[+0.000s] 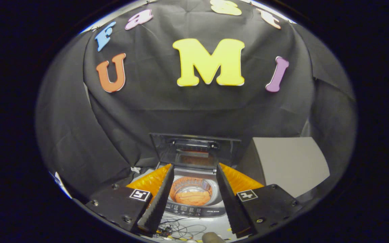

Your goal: Put the clothes into the washing machine and then close the washing machine lid.

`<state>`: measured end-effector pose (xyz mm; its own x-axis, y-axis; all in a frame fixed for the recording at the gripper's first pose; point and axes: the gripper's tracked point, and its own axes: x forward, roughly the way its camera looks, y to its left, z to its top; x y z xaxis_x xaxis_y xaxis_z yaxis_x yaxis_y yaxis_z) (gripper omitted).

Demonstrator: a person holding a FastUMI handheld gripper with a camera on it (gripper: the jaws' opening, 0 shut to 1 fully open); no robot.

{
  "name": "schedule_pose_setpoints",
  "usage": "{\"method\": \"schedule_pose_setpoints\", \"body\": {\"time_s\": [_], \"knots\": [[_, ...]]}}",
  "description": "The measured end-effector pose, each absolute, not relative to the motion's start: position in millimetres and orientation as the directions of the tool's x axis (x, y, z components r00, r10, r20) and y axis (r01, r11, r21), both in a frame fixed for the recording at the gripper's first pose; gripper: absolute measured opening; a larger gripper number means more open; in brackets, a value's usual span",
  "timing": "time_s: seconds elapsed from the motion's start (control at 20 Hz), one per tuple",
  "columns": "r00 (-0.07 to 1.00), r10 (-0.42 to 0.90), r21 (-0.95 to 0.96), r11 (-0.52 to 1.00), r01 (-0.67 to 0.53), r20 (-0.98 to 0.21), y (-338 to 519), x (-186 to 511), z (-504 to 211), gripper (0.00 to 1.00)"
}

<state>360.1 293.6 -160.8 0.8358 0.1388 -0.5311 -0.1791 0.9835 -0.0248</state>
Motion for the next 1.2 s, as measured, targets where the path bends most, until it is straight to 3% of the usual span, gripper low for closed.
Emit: {"method": "schedule_pose_setpoints", "body": {"time_s": [0.2,0.4,0.7,1.2], "knots": [[0.889,0.125,-0.047,0.986,-0.161,-0.44,286.5,348.5,-118.8,0.82],[0.913,0.121,-0.034,0.989,-0.146,-0.389,280.7,358.6,-91.7,1.0],[0.906,0.131,0.023,0.991,-0.133,-0.401,289.3,415.9,-93.5,1.0],[0.84,0.129,0.059,0.992,-0.116,-0.526,326.7,536.6,-150.4,0.99]]}}
